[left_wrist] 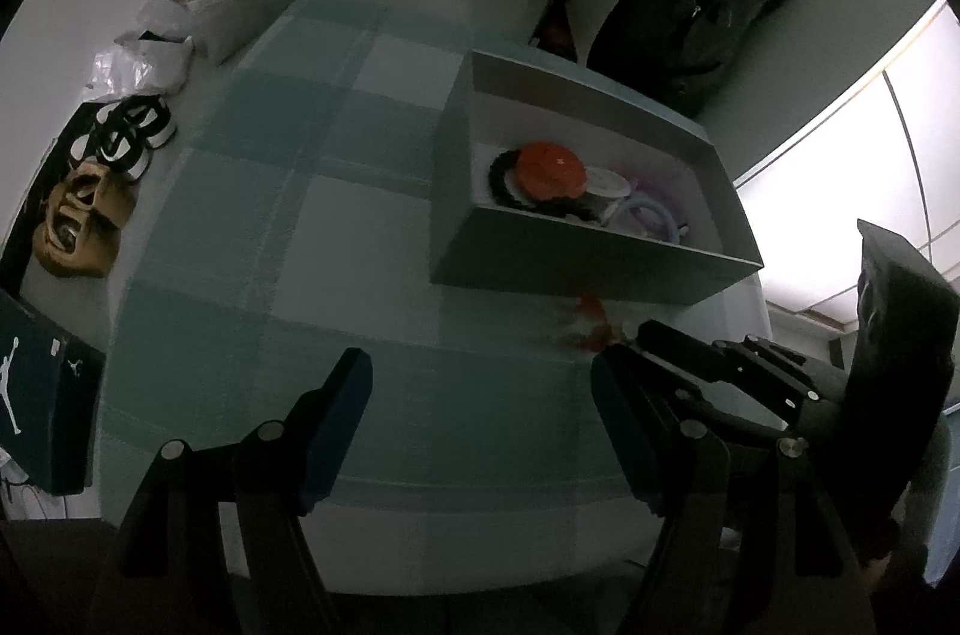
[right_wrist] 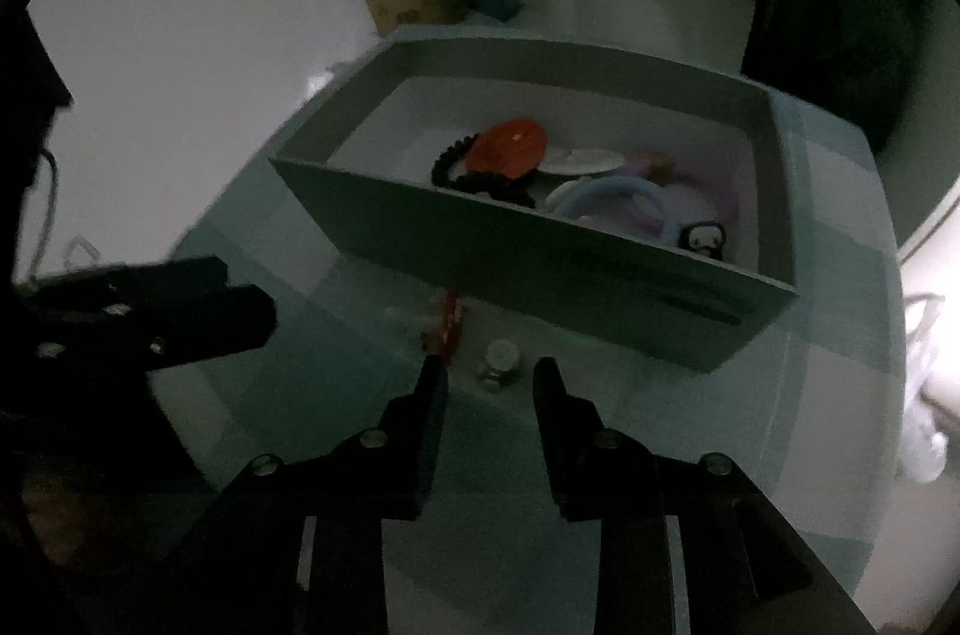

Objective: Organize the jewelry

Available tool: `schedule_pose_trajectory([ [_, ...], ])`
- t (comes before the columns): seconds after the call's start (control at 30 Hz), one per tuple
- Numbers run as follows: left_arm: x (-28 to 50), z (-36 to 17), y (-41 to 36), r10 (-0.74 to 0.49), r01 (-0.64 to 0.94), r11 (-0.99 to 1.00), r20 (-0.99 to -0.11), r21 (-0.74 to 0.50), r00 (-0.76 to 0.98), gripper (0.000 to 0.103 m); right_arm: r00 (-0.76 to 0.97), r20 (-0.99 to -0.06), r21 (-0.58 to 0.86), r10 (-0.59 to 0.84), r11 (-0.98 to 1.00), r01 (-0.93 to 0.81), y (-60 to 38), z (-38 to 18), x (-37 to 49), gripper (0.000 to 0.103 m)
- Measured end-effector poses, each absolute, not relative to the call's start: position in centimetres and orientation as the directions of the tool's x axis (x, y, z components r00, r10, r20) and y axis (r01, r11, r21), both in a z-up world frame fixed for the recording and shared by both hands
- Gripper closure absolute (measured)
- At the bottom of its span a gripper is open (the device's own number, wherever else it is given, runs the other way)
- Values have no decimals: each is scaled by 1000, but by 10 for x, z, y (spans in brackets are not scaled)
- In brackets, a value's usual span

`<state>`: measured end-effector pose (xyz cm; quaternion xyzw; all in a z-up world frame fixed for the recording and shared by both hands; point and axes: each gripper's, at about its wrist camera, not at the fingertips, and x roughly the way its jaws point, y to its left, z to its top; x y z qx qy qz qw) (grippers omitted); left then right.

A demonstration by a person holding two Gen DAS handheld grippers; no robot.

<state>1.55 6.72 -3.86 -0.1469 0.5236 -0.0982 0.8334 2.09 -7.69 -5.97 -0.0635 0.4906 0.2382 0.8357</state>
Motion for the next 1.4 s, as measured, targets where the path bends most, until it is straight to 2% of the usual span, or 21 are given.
schedule_pose_trajectory([
  [0.2, 17, -42, 75, -310, -11, 937, -848, -348, 429, 32, 424, -855, 66, 299, 873, -484, -62, -60, 24, 76],
  [0.23, 17, -42, 76, -315, -13, 935, -847, -354, 429, 32, 423, -856, 63, 298, 872, -485, -62, -60, 23, 78],
  [0.27, 17, -42, 77, -318, -14, 933, -845, -359, 430, 32, 419, -856, 68, 302, 870, -488, -61, -59, 23, 88],
  [0.47, 19, -44, 72, -323, -5, 934, -849, -358, 419, 32, 391, -859, 109, 330, 866, -489, -67, -57, 20, 93],
  [0.97, 29, -48, 27, -359, 93, 932, -853, -350, 380, 32, 438, -768, 314, 467, 871, -378, -126, -22, 8, 93],
  [1.27, 40, -56, 8, -273, 111, 962, -882, -250, 384, 32, 491, -717, 377, 494, 868, -323, -166, -1, 5, 93],
  [1.33, 41, -56, 9, -277, 109, 961, -880, -255, 385, 39, 498, -709, 382, 498, 866, -322, -168, -1, 4, 93],
  [1.4, 43, -58, 8, -251, 108, 968, -892, -226, 377, 60, 504, -704, 384, 501, 865, -324, -167, 0, 6, 93],
])
